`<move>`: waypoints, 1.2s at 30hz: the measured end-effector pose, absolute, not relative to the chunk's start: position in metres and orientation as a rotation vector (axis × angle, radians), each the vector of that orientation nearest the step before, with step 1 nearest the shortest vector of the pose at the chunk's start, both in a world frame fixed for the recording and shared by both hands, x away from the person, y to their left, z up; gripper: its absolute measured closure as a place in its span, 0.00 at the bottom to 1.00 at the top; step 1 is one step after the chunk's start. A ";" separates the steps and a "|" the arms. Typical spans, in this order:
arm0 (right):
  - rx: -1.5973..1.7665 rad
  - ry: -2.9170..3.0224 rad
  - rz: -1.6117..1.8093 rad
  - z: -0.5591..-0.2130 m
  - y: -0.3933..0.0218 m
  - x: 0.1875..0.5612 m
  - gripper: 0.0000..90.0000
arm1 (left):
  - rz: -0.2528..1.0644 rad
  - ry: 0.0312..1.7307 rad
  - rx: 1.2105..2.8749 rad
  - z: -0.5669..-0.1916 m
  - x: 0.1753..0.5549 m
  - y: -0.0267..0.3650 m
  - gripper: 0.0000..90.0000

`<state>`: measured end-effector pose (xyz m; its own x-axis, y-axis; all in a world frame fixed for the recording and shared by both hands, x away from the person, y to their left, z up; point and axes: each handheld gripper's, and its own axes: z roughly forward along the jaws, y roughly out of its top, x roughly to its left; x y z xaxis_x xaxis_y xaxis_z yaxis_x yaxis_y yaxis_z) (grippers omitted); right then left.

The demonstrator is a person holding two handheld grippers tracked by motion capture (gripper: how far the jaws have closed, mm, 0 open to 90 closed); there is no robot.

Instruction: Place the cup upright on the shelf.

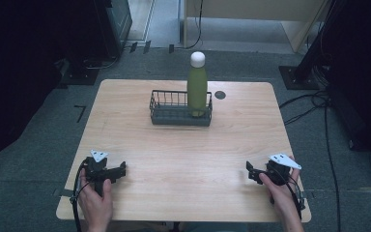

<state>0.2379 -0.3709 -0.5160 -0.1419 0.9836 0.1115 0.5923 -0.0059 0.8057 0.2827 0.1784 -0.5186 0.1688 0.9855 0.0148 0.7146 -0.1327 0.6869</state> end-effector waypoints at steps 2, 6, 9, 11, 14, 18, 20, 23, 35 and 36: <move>1.656 1.769 1.010 -0.520 -0.374 0.232 0.00 | 0.652 1.600 1.912 -0.519 0.283 0.178 0.00; 1.678 1.772 0.973 -0.524 -0.375 0.224 0.00 | 0.652 1.600 1.911 -0.519 0.283 0.178 0.00; 1.679 1.761 0.919 -0.524 -0.376 0.221 0.00 | 0.652 1.599 1.912 -0.519 0.283 0.178 0.00; 1.706 1.760 0.885 -0.525 -0.379 0.220 0.00 | 0.652 1.600 1.911 -0.519 0.283 0.178 0.00; 1.790 1.744 0.864 -0.527 -0.382 0.219 0.00 | 0.653 1.600 1.909 -0.519 0.283 0.178 0.00; 1.739 1.792 0.776 -0.528 -0.376 0.219 0.00 | 0.658 1.610 1.900 -0.519 0.285 0.176 0.00; 1.738 1.793 0.778 -0.528 -0.376 0.219 0.00 | 0.657 1.611 1.904 -0.519 0.286 0.176 0.00; 1.738 1.794 0.778 -0.528 -0.376 0.219 0.00 | 0.658 1.611 1.903 -0.519 0.285 0.176 0.00; 1.746 1.786 0.776 -0.527 -0.375 0.218 0.00 | 0.659 1.605 1.906 -0.519 0.289 0.176 0.00; 1.746 1.785 0.776 -0.527 -0.376 0.218 0.00 | 0.657 1.605 1.907 -0.519 0.289 0.176 0.00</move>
<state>0.2175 -0.3755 -0.5275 -0.0329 0.9991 0.0262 0.7009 0.0044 0.7133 0.2889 0.1755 -0.5187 0.1646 0.9862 0.0150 0.7135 -0.1296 0.6886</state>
